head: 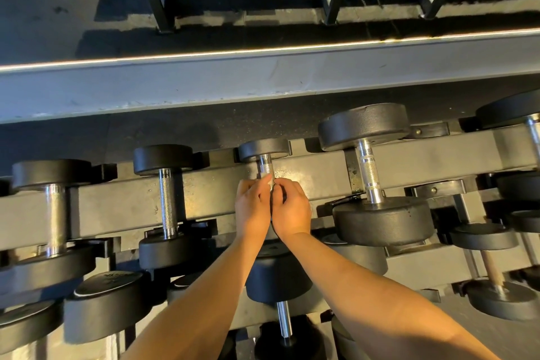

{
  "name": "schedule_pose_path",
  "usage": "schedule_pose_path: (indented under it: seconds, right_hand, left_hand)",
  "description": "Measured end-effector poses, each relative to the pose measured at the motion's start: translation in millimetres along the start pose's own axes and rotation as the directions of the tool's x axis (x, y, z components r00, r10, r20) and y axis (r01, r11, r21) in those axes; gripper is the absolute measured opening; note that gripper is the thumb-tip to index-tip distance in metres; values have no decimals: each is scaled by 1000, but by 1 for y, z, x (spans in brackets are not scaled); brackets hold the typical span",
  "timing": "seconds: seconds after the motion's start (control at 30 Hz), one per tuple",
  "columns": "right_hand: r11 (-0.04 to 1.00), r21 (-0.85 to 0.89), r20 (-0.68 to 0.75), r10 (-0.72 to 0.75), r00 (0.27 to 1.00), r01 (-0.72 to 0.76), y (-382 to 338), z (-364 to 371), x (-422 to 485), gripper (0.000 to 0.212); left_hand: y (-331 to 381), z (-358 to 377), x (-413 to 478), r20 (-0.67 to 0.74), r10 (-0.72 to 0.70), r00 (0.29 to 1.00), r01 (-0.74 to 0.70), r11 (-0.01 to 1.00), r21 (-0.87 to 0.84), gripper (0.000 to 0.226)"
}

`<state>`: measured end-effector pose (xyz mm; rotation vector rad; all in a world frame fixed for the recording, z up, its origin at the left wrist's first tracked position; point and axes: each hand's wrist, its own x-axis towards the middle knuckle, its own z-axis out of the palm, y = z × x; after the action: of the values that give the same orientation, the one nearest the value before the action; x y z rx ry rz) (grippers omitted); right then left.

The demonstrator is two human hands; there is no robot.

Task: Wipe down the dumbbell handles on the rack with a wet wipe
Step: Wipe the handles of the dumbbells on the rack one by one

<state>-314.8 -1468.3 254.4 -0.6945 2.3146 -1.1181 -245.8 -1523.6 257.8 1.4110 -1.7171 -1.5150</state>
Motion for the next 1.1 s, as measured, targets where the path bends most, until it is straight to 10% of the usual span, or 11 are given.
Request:
schedule_pose_path:
  seconds: [0.83,1.1]
  right_hand:
    - [976,185,97,100,990,-117,5,-9,-1,27]
    - [971,235,150,5,989,-40,8,-33,-22,17]
  left_hand:
    - [-4,-17,-38,33,-192,981,186,974,127,24]
    - [11,-3,-54,72,-18,997,18,1000,2,33]
